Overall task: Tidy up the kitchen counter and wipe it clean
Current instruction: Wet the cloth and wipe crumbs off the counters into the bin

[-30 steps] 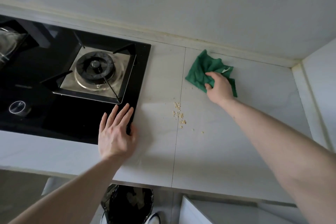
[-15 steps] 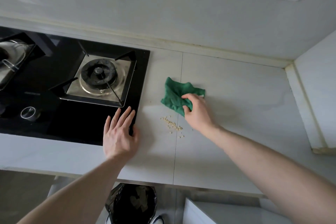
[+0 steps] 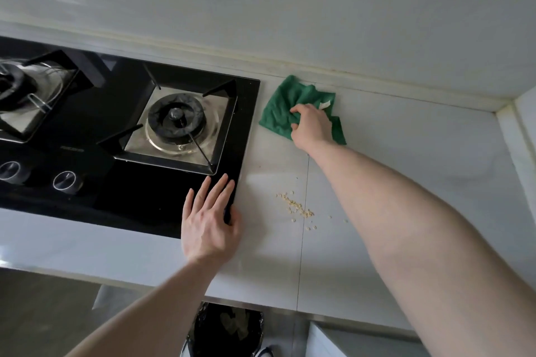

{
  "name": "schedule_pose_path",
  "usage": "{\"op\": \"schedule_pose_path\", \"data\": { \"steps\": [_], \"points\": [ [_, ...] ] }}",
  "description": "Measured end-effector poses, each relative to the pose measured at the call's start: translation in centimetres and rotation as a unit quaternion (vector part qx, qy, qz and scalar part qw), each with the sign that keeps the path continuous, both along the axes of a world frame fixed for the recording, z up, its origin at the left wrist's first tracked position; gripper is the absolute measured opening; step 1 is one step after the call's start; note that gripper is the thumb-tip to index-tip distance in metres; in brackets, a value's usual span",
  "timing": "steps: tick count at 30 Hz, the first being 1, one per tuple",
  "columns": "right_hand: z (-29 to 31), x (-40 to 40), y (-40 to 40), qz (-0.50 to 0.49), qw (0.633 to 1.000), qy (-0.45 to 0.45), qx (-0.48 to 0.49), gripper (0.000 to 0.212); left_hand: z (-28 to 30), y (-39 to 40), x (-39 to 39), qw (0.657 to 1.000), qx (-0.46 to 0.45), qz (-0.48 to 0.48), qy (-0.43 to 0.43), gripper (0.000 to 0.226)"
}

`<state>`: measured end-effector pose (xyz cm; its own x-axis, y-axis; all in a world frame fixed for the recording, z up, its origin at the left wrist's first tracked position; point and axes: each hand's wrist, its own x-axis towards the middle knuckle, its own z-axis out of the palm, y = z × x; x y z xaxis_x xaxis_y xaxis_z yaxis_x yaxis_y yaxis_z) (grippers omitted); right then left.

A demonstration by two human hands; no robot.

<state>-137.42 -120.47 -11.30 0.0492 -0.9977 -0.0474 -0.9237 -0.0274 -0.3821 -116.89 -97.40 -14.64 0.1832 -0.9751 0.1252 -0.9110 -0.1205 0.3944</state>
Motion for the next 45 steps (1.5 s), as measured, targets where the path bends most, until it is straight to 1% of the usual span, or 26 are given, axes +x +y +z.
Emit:
{"op": "schedule_pose_path", "data": {
  "steps": [3, 7, 12, 14, 16, 20, 22, 24, 29, 35, 40, 43, 45],
  "points": [
    [-0.5, -0.1, 1.9, 0.047, 0.999, -0.007, -0.011, 0.036, -0.1, 0.0, 0.0, 1.0, 0.001, 0.002, 0.002, 0.059],
    [-0.7, -0.6, 7.4, 0.117, 0.993, -0.027, -0.022, 0.036, 0.3, -0.1, 0.0, 1.0, 0.008, 0.001, 0.006, 0.061],
    [-0.5, -0.7, 14.0, 0.158, 0.987, -0.017, -0.036, 0.035, 0.5, 0.0, 0.4, 1.0, 0.016, 0.0, 0.007, 0.06],
    [-0.6, -1.1, 15.3, 0.175, 0.984, -0.019, -0.03, 0.035, 0.6, 0.0, 0.3, 1.0, 0.018, -0.002, 0.006, 0.059],
    [-0.3, -1.9, 15.4, 0.176, 0.983, -0.039, -0.029, 0.034, 0.5, 0.1, 0.2, 1.0, 0.019, -0.002, 0.006, 0.059],
    [1.2, -4.1, 12.2, 0.094, 0.988, -0.071, -0.105, 0.034, 0.4, 0.0, 0.2, 1.0, 0.016, 0.0, 0.002, 0.06],
    [2.4, -5.2, 8.9, 0.046, 0.99, -0.051, -0.124, 0.034, 0.5, -0.1, 0.0, 1.0, 0.02, -0.002, 0.002, 0.06],
    [3.4, -6.0, 5.1, 0.022, 0.991, -0.022, -0.127, 0.034, 0.7, -0.2, -0.3, 1.0, 0.024, -0.007, 0.005, 0.061],
    [3.7, -3.9, -1.6, 0.022, 0.995, 0.014, -0.098, 0.034, 0.6, 0.2, 0.0, 1.0, 0.027, -0.004, 0.0, 0.059],
    [3.5, 0.8, -6.8, 0.09, 0.992, 0.035, -0.075, 0.036, 0.1, -0.1, -0.2, 1.0, 0.021, -0.004, -0.001, 0.057],
    [2.3, 2.5, -9.3, 0.094, 0.995, 0.036, -0.014, 0.047, -0.3, 0.0, 0.2, 1.0, 0.012, -0.002, -0.001, 0.058],
    [0.9, 1.9, -9.5, 0.099, 0.994, 0.039, 0.002, 0.047, -0.6, -0.2, 0.1, 1.0, 0.004, 0.004, 0.002, 0.058],
    [0.2, 1.1, -9.3, 0.078, 0.996, 0.05, 0.0, 0.045, -0.5, -0.3, 0.1, 1.0, 0.0, 0.006, 0.005, 0.058]
  ]
}}
